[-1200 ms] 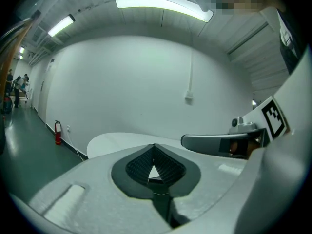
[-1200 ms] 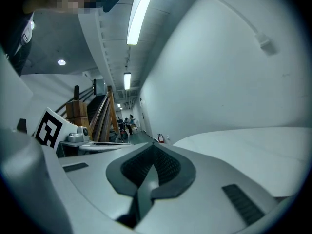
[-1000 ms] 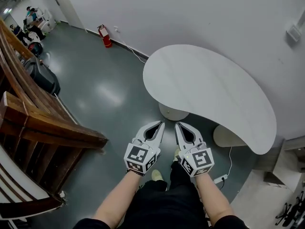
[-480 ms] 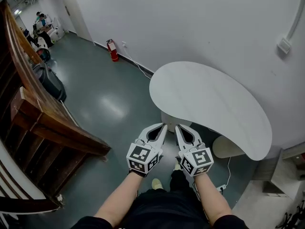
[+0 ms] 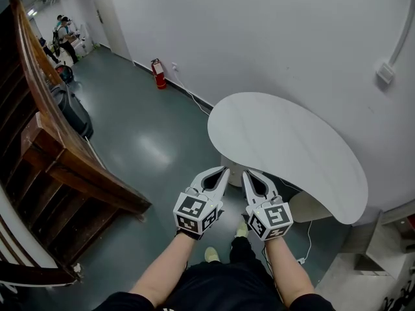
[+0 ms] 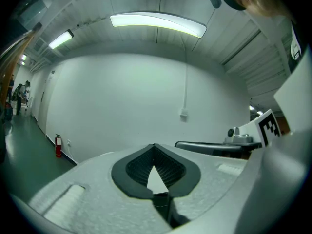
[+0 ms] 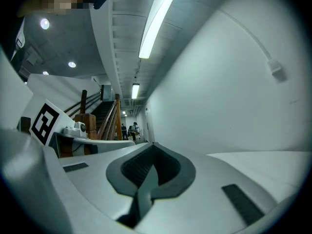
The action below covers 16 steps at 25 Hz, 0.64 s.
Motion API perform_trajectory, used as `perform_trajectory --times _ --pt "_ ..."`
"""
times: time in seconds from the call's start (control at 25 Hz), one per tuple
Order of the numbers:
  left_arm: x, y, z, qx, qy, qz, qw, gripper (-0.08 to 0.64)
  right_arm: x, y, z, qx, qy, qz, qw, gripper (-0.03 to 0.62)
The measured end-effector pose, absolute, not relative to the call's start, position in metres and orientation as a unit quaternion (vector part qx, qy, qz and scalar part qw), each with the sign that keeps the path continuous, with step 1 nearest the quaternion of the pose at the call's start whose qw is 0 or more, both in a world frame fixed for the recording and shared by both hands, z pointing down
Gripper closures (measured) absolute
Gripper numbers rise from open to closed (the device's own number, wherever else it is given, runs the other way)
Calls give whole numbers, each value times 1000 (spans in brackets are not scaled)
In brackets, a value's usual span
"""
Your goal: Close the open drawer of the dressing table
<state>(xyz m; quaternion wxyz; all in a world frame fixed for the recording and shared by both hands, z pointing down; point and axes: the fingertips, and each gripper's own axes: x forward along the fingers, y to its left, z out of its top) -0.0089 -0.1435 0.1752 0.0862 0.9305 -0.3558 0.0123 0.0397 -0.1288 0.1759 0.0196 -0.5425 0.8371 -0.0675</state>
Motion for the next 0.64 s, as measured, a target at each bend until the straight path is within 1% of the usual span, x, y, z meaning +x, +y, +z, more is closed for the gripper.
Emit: perform_trajectory --times 0.64 --pt "-12 -144 172 930 -357 13 81 550 34 -127 172 -539 840 -63 18 579"
